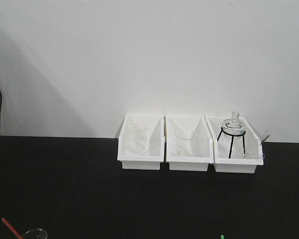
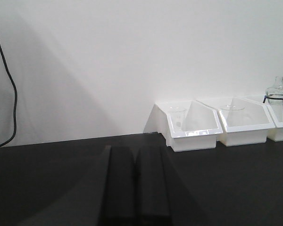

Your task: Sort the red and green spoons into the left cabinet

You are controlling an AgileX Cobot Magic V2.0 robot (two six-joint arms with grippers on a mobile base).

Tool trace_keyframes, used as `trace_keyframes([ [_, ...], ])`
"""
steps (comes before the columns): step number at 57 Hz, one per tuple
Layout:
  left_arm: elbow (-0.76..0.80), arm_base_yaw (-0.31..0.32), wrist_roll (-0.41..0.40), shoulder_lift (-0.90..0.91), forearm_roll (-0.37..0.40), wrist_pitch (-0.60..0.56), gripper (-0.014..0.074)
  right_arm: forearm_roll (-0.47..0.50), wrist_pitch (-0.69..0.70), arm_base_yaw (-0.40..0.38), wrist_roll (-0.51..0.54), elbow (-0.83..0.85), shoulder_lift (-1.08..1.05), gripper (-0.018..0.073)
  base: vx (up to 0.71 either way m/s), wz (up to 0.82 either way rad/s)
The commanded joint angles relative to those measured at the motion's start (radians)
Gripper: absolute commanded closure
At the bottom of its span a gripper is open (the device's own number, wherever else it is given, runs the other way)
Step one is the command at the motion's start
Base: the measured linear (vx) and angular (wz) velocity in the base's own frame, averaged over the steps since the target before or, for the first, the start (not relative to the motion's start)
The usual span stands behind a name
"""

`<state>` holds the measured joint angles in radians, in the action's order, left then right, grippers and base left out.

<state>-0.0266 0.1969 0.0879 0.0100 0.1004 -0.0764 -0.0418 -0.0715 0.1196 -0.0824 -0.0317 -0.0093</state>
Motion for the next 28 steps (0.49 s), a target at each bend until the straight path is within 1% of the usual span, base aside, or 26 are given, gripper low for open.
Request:
trace_keyframes([
  [1,-0.017,-0.003,-0.006,0.019,0.001,-0.085,0.06,-0.009,0.082,-0.005,0.003,-0.006,-0.012,0.0564,0.0,0.0],
  [28,-0.017,-0.003,-0.006,0.019,0.001,-0.085,0.06,-0.009,0.082,-0.005,0.003,-0.006,-0.012,0.0564,0.0,0.0],
])
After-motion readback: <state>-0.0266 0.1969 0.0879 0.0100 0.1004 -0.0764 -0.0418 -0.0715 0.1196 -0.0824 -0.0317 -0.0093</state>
